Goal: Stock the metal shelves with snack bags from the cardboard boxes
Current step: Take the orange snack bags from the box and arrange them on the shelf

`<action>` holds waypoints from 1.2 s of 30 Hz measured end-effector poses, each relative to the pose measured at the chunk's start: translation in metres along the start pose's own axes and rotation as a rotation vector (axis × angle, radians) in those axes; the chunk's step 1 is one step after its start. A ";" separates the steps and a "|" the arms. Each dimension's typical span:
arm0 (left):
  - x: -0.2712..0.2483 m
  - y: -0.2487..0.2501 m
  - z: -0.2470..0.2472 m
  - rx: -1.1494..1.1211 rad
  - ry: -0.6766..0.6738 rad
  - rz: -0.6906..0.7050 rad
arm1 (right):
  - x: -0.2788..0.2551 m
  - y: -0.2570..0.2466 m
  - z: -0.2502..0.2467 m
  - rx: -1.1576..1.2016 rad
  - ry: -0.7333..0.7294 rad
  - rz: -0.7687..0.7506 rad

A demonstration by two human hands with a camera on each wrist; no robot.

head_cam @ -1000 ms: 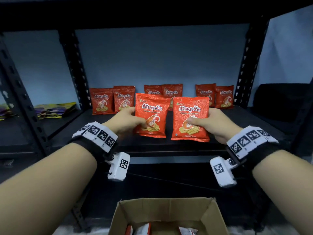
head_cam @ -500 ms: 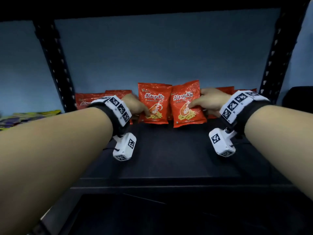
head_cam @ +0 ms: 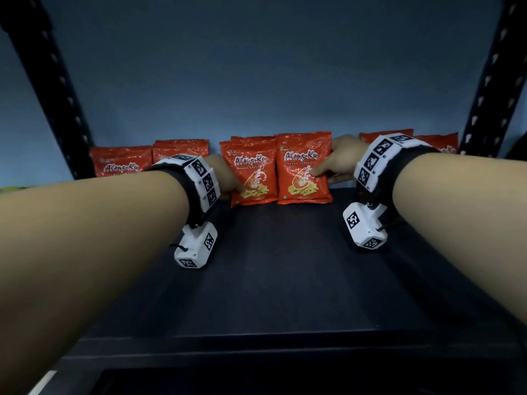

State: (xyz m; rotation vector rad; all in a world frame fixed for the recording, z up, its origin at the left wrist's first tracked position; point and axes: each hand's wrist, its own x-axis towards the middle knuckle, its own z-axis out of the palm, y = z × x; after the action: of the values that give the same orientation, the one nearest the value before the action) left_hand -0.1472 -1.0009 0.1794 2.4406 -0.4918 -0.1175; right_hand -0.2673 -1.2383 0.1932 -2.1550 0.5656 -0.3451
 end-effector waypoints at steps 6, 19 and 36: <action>0.006 0.002 -0.004 0.155 0.039 0.018 | 0.009 0.002 -0.001 -0.325 0.093 0.032; -0.050 -0.011 -0.030 0.262 0.072 0.240 | -0.063 0.002 -0.021 -0.514 0.185 -0.123; -0.280 -0.051 0.003 0.032 -0.399 0.465 | -0.302 0.042 0.047 -0.215 -0.222 -0.322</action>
State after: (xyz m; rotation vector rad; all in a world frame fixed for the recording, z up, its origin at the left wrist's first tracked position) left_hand -0.3912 -0.8604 0.1360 2.2673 -1.2278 -0.4028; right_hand -0.5172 -1.0743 0.1183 -2.4568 0.1324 -0.2198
